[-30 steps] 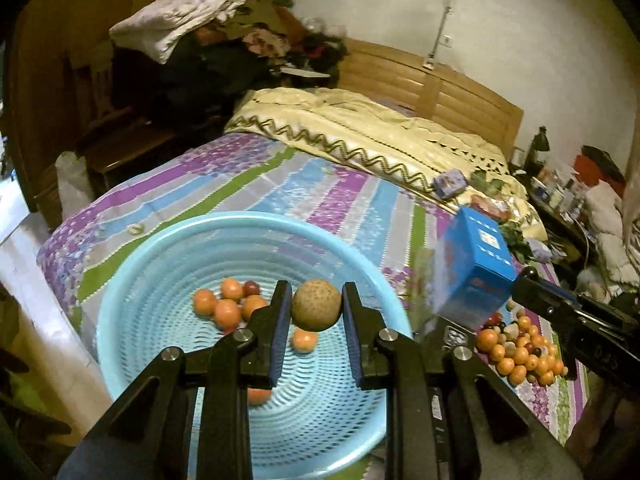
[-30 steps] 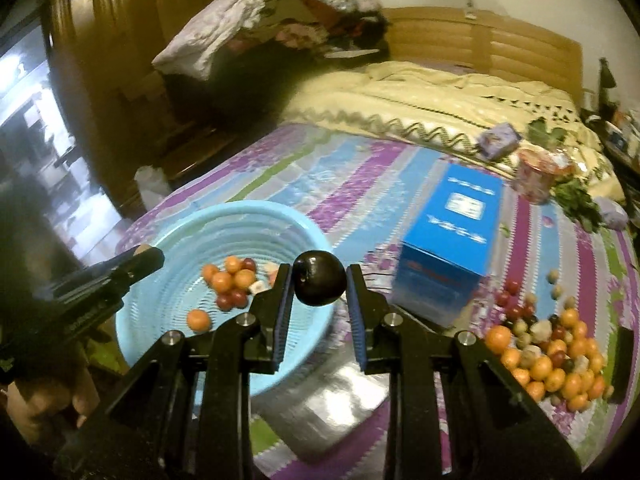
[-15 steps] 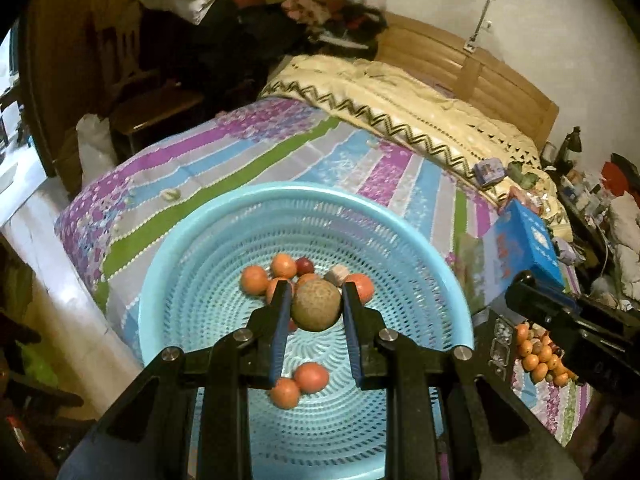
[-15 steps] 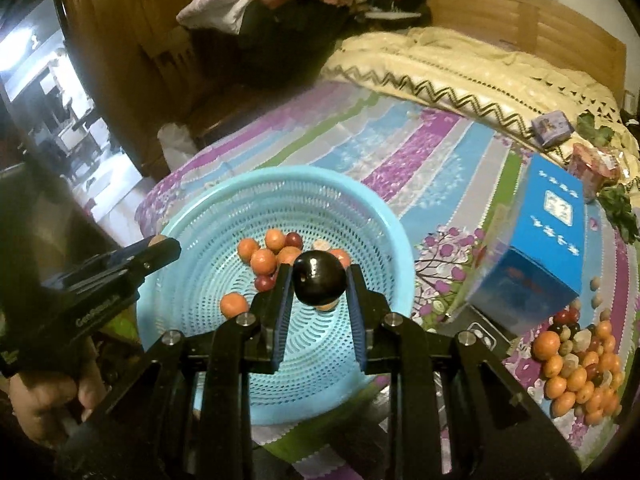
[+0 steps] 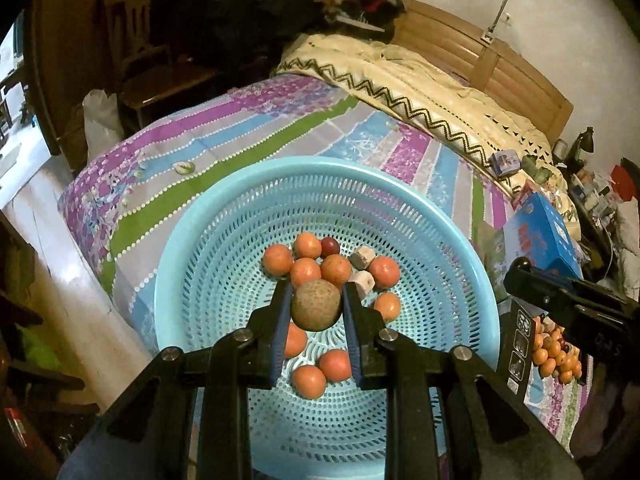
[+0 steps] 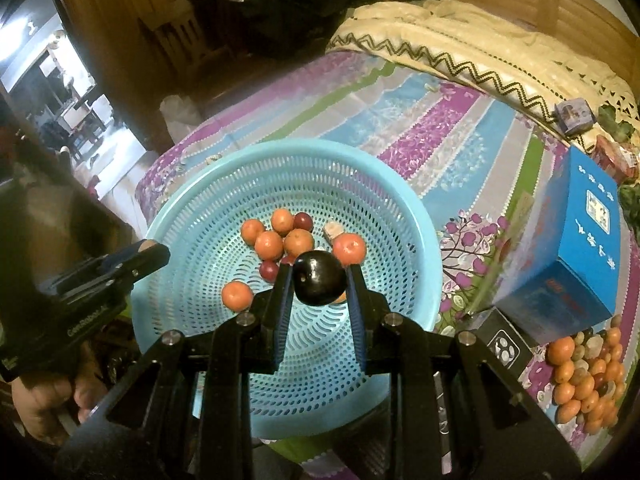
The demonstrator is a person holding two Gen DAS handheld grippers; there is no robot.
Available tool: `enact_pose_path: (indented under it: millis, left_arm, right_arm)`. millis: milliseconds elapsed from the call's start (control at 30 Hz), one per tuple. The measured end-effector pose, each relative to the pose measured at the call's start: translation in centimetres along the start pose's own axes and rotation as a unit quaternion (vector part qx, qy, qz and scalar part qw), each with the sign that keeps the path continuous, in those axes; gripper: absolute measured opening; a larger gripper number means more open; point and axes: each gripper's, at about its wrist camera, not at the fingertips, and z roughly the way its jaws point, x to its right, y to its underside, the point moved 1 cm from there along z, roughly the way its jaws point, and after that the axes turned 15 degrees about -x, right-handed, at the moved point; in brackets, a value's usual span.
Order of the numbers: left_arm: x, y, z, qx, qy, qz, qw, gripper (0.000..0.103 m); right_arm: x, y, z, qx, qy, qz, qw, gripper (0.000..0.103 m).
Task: Organize fruits
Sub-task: 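Carry the kiwi and dark plum over the light-blue basket, then open both tools to drop the kiwi and plum into the basket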
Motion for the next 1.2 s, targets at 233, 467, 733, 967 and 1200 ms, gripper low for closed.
enact_pose_path:
  millis: [233, 467, 733, 967, 1200]
  left_arm:
    - [-0.2, -0.1, 0.8, -0.010, -0.001, 0.000, 0.9999, 0.025]
    - [-0.2, -0.1, 1.1, -0.013, 0.000, -0.001, 0.9999, 0.025]
    - [0.1, -0.1, 1.4, -0.015, 0.000, 0.002, 0.9999, 0.025]
    - [0.2, -0.1, 1.5, -0.016, 0.000, 0.001, 0.9999, 0.025]
    - [0.8, 0.4, 2.1, -0.015, 0.000, 0.011, 0.9998, 0.074]
  right_arm:
    - [0.3, -0.2, 0.5, -0.006, -0.002, 0.001, 1.000, 0.027]
    - [0.4, -0.2, 0.6, -0.007, -0.003, 0.000, 1.000, 0.027]
    - [0.4, -0.2, 0.7, -0.007, -0.003, 0.002, 1.000, 0.027]
    - [0.5, -0.2, 0.8, -0.008, -0.004, 0.002, 1.000, 0.028]
    - [0.7, -0.2, 1.6, -0.013, -0.011, 0.004, 1.000, 0.051]
